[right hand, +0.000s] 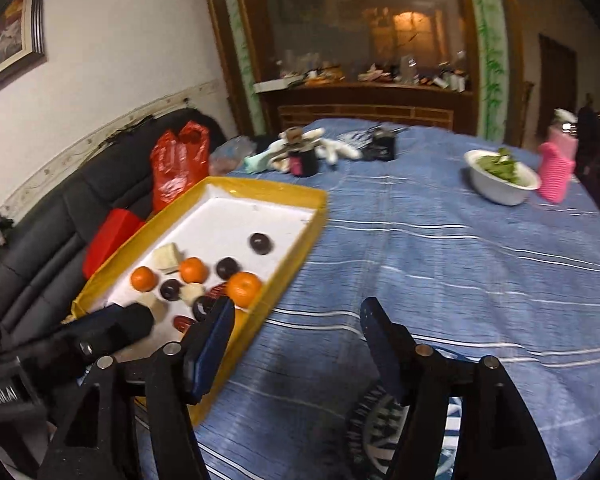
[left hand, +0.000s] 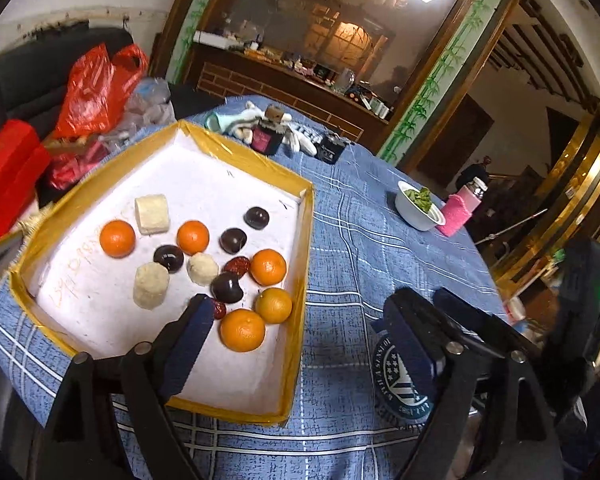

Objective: Organize fruits

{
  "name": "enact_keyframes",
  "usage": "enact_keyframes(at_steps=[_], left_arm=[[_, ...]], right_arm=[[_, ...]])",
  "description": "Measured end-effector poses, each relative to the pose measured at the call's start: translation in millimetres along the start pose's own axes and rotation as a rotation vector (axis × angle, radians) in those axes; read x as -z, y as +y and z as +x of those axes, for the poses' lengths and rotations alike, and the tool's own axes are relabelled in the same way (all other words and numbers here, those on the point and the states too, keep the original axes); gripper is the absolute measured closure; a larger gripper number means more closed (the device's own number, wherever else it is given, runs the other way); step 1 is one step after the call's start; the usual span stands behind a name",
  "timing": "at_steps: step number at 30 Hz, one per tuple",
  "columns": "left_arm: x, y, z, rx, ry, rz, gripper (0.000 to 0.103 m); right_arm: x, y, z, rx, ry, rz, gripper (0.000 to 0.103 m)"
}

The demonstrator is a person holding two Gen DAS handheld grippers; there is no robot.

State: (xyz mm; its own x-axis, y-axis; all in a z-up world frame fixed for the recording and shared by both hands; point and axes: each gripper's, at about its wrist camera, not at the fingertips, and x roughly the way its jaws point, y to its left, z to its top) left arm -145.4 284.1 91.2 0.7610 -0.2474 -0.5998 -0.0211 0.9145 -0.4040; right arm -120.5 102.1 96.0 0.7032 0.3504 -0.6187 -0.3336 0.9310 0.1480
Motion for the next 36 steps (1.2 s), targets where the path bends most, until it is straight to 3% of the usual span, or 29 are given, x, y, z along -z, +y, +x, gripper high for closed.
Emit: enact_keyframes(at_steps=[6, 36], left_arm=[[4.5, -14.3, -0.4, 0.006, 0.007, 0.021, 0.015], [12.8, -18.6, -1.2, -0.024, 0.014, 0.019, 0.015]], right_arm=[[11.6, -6.1, -8.7, 0.084, -0.001, -0.006, 0.026], [26.4, 4.1, -7.7, 0.116, 0.018, -0.048, 0.023]])
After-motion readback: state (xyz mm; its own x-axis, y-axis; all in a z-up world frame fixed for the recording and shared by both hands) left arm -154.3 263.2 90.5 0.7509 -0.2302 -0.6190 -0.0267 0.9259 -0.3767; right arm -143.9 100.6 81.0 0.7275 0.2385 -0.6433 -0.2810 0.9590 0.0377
